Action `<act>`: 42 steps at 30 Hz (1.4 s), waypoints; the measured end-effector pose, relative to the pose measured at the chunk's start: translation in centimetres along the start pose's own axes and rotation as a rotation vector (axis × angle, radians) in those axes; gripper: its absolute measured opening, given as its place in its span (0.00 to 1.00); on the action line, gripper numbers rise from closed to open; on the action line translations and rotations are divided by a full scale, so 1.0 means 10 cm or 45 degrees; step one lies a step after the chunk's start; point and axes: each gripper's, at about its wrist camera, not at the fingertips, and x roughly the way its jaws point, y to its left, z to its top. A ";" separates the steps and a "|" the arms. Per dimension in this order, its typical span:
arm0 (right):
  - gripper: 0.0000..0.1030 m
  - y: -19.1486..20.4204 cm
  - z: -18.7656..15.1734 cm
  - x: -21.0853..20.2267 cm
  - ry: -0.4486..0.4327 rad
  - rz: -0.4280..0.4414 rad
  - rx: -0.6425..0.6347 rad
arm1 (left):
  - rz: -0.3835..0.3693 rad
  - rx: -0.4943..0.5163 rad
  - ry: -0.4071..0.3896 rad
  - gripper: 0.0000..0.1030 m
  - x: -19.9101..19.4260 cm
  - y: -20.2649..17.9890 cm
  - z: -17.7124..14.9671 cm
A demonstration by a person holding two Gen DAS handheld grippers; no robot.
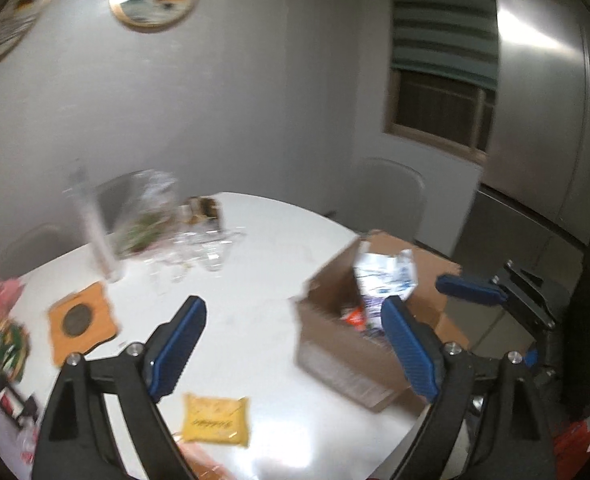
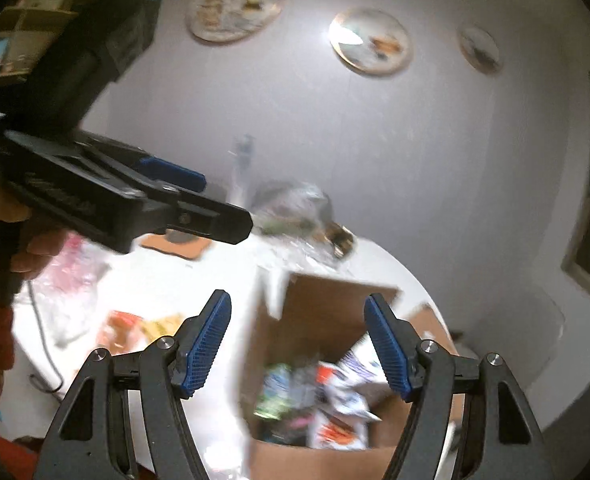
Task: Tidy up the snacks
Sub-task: 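Withdraw both grippers from the box toward the yellow biscuit pack, then grasp the yellow cheese biscuit pack with the right gripper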
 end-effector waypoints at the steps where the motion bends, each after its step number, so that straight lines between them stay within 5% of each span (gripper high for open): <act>1: 0.64 0.10 0.04 0.00 -0.006 0.040 -0.018 | 0.036 -0.016 -0.011 0.85 -0.07 0.09 -0.07; 10: 0.65 1.07 -0.02 0.55 0.113 0.450 -0.082 | 0.233 -0.250 -0.009 0.90 -0.23 0.71 -1.08; 17: 0.67 1.45 -0.58 1.49 0.377 0.522 -0.081 | 0.290 -0.417 0.141 0.89 0.17 0.88 -1.90; 20: 0.68 1.50 -0.75 1.72 0.395 0.497 -0.131 | 0.290 -0.467 0.205 0.90 0.38 0.89 -2.13; 23: 0.81 1.47 -0.83 1.96 0.409 0.479 -0.174 | 0.318 -0.483 0.241 0.89 0.47 0.92 -2.22; 32: 0.87 1.52 -0.84 2.34 0.483 0.525 -0.290 | 0.339 -0.516 0.249 0.89 0.44 1.01 -2.31; 40: 0.86 1.52 -0.85 2.56 0.554 0.539 -0.290 | 0.316 -0.510 0.280 0.89 0.49 1.03 -2.35; 42: 0.76 1.50 -0.85 2.55 0.566 0.557 -0.268 | 0.315 -0.506 0.290 0.89 0.52 1.02 -2.35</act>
